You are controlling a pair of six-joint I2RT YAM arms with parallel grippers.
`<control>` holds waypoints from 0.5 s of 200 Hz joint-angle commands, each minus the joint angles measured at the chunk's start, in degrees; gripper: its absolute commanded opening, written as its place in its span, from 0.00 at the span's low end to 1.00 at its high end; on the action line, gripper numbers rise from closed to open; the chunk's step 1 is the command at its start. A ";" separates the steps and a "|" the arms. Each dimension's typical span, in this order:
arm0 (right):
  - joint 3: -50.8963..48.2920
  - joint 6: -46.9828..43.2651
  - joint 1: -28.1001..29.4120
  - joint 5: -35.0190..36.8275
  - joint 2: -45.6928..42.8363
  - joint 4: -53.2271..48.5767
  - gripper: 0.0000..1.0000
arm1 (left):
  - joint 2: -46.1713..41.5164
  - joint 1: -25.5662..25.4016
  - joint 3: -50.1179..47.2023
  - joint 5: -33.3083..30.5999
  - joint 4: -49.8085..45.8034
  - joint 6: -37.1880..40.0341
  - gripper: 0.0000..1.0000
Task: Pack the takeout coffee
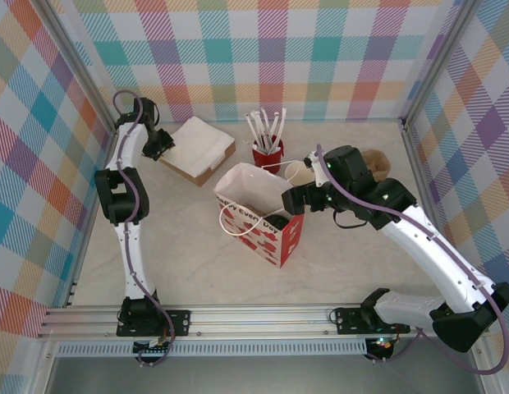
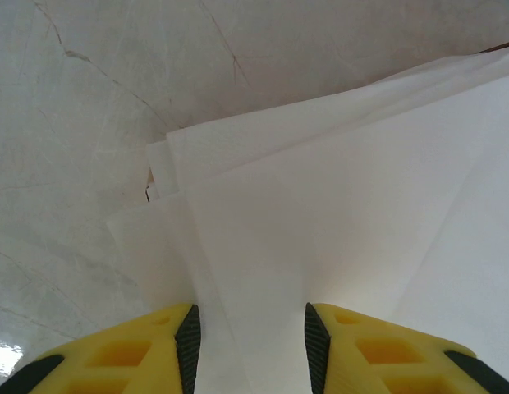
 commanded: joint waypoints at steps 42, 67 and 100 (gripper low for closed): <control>-0.59 -0.59 -0.35 -0.31 1.22 -0.14 1.00 | 1.34 0.77 1.93 -0.61 -0.49 0.27 0.33; -0.68 -0.51 -0.36 -0.44 1.55 -0.06 1.00 | 0.90 0.75 2.32 -1.11 -0.49 0.76 0.32; -0.68 -0.48 -0.34 -0.75 1.98 -0.07 1.00 | 0.88 0.77 3.12 -0.85 -0.58 1.16 0.29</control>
